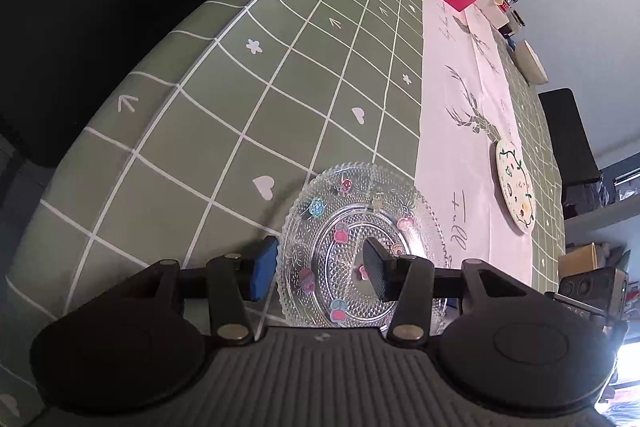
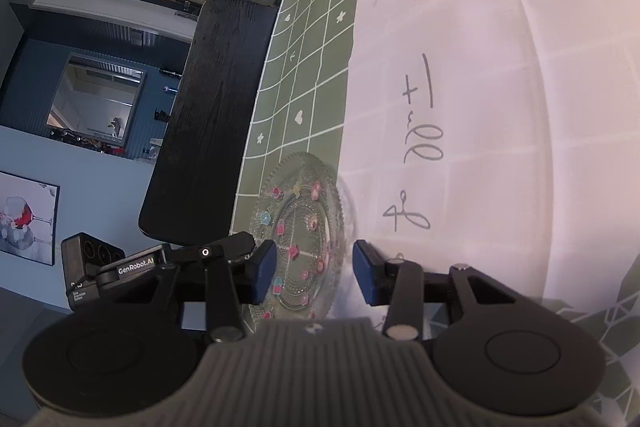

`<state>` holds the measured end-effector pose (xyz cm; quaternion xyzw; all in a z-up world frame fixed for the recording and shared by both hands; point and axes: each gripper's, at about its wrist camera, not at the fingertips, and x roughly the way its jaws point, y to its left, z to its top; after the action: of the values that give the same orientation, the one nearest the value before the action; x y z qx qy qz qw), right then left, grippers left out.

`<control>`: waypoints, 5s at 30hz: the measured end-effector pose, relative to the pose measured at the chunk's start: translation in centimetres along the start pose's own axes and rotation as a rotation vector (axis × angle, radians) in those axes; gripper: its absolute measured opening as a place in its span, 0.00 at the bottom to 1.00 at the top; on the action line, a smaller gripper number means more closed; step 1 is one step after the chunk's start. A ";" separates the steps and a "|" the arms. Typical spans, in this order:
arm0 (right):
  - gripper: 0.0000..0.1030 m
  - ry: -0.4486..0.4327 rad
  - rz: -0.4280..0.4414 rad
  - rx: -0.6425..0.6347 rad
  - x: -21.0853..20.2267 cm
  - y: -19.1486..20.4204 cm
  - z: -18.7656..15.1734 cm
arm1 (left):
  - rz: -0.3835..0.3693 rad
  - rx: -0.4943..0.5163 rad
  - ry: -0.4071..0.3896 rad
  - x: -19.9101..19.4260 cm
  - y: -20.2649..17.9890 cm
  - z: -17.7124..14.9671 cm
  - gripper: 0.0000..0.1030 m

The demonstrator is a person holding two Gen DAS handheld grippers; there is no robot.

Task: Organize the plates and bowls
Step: 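Close both grippers on the rim of the second glass plate, then lift the glass plate with both grippers and carry it to the first glass plate, then lower the glass plate onto the first glass plate and open both grippers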

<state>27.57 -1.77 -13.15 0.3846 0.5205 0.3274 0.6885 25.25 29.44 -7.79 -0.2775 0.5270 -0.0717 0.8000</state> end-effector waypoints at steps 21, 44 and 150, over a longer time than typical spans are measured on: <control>0.07 -0.115 0.054 0.091 -1.0 -3.0 -1.2 | -0.048 -0.021 -0.038 -0.1 -0.4 -2.3 0.17; 0.13 -0.213 0.310 0.267 -4.3 -5.7 -3.6 | -0.257 -0.024 -0.133 -1.0 -2.8 -2.4 0.10; 0.49 -0.513 -0.260 0.247 -22.4 -4.1 -23.6 | 0.037 0.836 0.185 0.1 -22.7 -17.9 0.26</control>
<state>-0.58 -18.36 -10.14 0.4655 0.4104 0.0631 0.7816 13.55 3.81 -1.30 0.0878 0.5270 -0.2895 0.7942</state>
